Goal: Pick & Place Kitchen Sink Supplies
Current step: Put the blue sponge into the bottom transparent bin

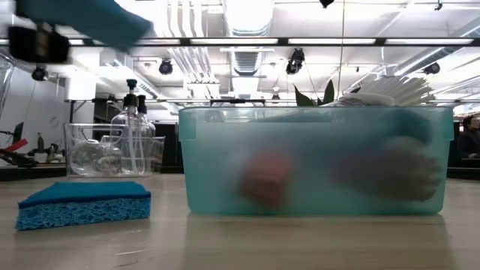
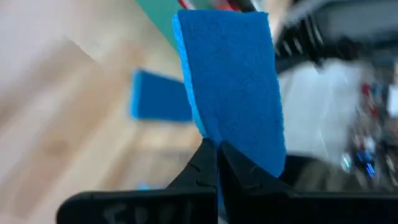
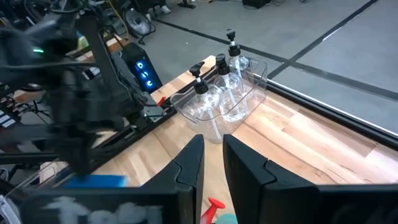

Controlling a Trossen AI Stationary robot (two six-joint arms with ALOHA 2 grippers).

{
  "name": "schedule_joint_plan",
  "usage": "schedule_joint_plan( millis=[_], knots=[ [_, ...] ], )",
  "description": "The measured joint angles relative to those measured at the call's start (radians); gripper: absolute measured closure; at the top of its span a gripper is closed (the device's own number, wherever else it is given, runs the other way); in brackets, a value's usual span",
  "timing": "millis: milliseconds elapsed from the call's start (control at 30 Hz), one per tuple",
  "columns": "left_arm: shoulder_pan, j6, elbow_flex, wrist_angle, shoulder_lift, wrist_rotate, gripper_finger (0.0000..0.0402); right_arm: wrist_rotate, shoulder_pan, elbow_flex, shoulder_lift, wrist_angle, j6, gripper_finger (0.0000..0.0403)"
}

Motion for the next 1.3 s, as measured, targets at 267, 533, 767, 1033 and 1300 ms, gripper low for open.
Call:
schedule_joint_plan(
  millis=[267, 533, 767, 1033, 1300],
  knots=[
    [-0.350, -0.150, 0.025, -0.001, -0.011, -0.010, 0.0401, 0.000, 0.001, 0.000, 0.024, 0.002, 0.001, 0.0346],
    [-0.597, -0.296, 0.024, -0.208, 0.074, -0.052, 0.0401, 0.005, -0.002, 0.000, 0.025, 0.003, 0.003, 0.0346],
    [-0.617, -0.227, 0.021, -0.146, 0.148, -0.049, 0.0401, 0.005, -0.002, 0.000, 0.024, 0.004, 0.004, 0.0346],
    [-0.617, -0.141, 0.018, -0.145, 0.242, -0.022, 0.0401, 0.008, -0.008, 0.000, 0.024, 0.006, 0.004, 0.0346],
    [-0.616, -0.093, 0.017, -0.140, 0.311, 0.023, 0.0375, 0.008, -0.013, 0.000, 0.024, 0.006, 0.004, 0.0346]
  ],
)
